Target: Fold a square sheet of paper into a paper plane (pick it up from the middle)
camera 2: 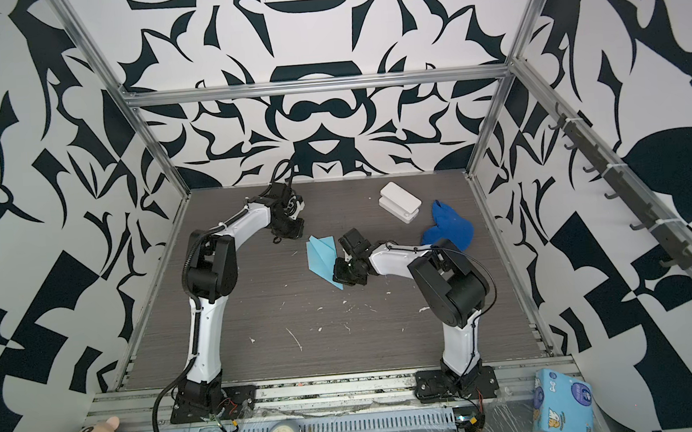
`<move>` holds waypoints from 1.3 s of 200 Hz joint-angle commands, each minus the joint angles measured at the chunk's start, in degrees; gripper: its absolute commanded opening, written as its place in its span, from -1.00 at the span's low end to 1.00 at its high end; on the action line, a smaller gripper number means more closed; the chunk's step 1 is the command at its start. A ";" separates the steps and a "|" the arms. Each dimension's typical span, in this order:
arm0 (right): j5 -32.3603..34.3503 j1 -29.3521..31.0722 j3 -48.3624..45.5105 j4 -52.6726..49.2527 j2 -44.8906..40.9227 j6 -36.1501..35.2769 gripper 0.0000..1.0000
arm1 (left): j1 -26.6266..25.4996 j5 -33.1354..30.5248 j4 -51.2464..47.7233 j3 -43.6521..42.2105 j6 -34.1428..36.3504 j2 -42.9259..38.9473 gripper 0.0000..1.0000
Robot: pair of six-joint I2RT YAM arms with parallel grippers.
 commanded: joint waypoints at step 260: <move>-1.63 -7.47 -3.05 12.02 -10.27 -15.21 -0.17 | -4.72 28.69 49.43 -43.10 -45.49 -20.75 0.24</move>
